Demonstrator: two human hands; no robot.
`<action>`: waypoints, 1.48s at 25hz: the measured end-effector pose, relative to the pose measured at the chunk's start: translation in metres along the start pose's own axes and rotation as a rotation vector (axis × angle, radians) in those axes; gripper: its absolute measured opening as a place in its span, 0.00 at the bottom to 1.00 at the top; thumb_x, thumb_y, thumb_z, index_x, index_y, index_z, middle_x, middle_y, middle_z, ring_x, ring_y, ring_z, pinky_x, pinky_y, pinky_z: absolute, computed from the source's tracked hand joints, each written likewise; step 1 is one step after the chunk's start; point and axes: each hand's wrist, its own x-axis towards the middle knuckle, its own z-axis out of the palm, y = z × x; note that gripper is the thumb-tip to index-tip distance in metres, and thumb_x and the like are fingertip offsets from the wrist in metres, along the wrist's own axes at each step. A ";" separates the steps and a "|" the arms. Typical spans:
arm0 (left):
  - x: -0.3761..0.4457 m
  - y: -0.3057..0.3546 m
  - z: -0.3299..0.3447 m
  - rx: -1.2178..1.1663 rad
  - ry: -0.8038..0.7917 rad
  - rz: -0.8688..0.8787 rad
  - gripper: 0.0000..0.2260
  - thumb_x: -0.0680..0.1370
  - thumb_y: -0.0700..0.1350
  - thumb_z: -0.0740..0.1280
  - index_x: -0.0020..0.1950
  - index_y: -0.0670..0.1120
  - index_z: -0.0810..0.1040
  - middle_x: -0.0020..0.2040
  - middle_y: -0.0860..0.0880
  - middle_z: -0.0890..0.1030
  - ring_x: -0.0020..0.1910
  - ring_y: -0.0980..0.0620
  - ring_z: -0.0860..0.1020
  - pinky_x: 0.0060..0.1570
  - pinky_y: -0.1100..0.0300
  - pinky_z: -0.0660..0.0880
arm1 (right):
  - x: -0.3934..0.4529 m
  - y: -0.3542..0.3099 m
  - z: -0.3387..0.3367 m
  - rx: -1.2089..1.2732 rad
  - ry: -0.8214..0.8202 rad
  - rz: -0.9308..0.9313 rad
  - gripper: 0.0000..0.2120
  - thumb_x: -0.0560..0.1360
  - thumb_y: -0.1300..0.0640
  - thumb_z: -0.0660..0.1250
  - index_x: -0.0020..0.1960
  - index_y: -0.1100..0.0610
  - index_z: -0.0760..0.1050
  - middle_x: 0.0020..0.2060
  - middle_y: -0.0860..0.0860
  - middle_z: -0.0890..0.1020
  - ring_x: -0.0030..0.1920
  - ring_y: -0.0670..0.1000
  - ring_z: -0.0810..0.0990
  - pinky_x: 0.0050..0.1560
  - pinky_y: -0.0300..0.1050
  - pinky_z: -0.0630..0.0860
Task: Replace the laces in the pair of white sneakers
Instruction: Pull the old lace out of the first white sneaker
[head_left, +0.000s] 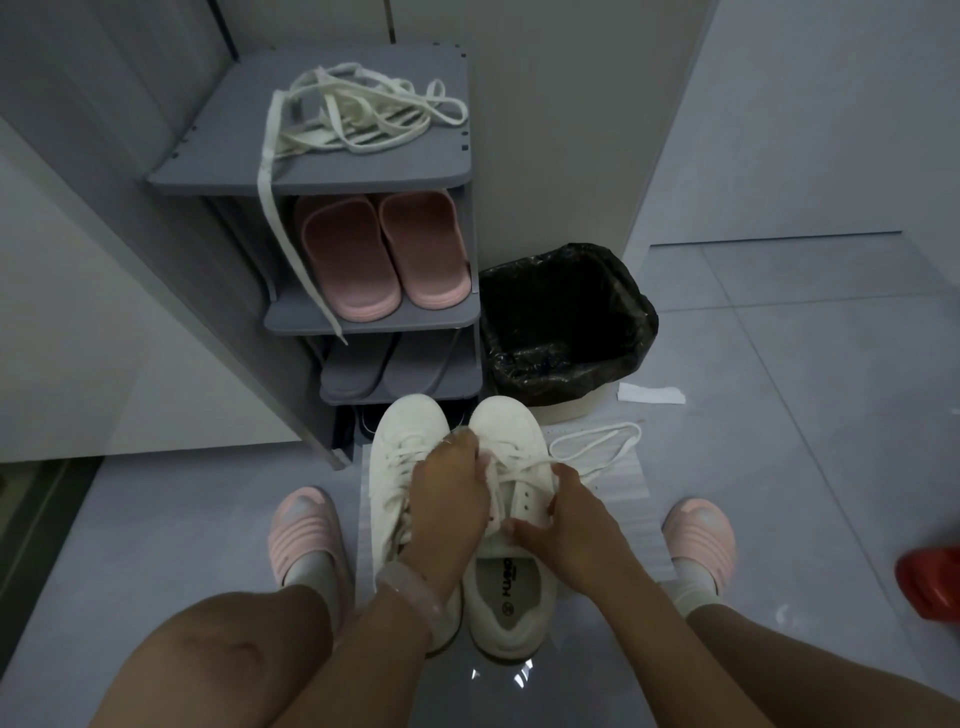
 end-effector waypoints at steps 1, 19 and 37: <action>0.005 0.005 -0.013 -0.065 0.128 -0.010 0.08 0.80 0.43 0.58 0.46 0.41 0.72 0.41 0.45 0.75 0.43 0.44 0.75 0.41 0.55 0.67 | -0.001 0.000 0.000 -0.004 0.000 0.004 0.41 0.69 0.42 0.71 0.73 0.53 0.54 0.63 0.51 0.72 0.61 0.52 0.73 0.58 0.50 0.73; 0.006 0.012 -0.044 -0.023 0.136 -0.034 0.08 0.80 0.39 0.56 0.51 0.40 0.74 0.49 0.45 0.77 0.49 0.43 0.76 0.55 0.50 0.68 | -0.007 -0.005 0.004 -0.085 -0.097 0.044 0.37 0.75 0.42 0.64 0.75 0.54 0.51 0.69 0.54 0.65 0.67 0.54 0.68 0.61 0.44 0.67; -0.044 -0.027 -0.009 0.300 -0.261 0.294 0.24 0.72 0.52 0.62 0.68 0.53 0.68 0.60 0.50 0.78 0.57 0.51 0.79 0.60 0.36 0.67 | 0.019 -0.016 -0.006 -0.257 0.196 -0.234 0.07 0.79 0.58 0.56 0.47 0.55 0.72 0.42 0.51 0.76 0.44 0.52 0.75 0.36 0.36 0.66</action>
